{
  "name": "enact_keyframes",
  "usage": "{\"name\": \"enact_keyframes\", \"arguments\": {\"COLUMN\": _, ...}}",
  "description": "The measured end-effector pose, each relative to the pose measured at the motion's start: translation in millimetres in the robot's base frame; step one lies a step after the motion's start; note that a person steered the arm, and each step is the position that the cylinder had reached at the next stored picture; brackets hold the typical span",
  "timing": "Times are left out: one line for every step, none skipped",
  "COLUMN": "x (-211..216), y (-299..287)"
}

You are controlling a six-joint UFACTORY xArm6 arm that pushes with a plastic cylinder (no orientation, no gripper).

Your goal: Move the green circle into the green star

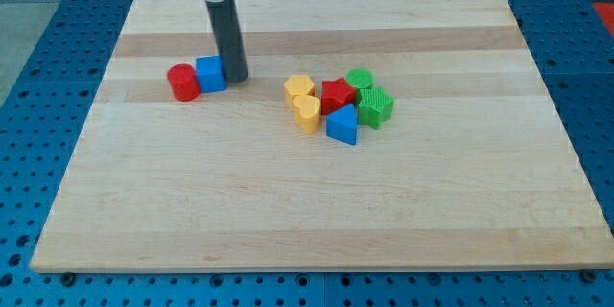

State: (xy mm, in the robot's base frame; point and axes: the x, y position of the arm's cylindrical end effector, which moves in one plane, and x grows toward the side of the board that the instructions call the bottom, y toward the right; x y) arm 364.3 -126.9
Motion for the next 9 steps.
{"name": "enact_keyframes", "arguments": {"x": 1.3, "y": -27.9}}
{"name": "enact_keyframes", "arguments": {"x": 1.6, "y": -53.2}}
{"name": "enact_keyframes", "arguments": {"x": 1.6, "y": -70.0}}
{"name": "enact_keyframes", "arguments": {"x": 1.6, "y": -47.5}}
{"name": "enact_keyframes", "arguments": {"x": 1.4, "y": 16.3}}
{"name": "enact_keyframes", "arguments": {"x": -5.7, "y": 90.6}}
{"name": "enact_keyframes", "arguments": {"x": -9.6, "y": 153.3}}
{"name": "enact_keyframes", "arguments": {"x": 12.3, "y": 199.3}}
{"name": "enact_keyframes", "arguments": {"x": 32.3, "y": 209.9}}
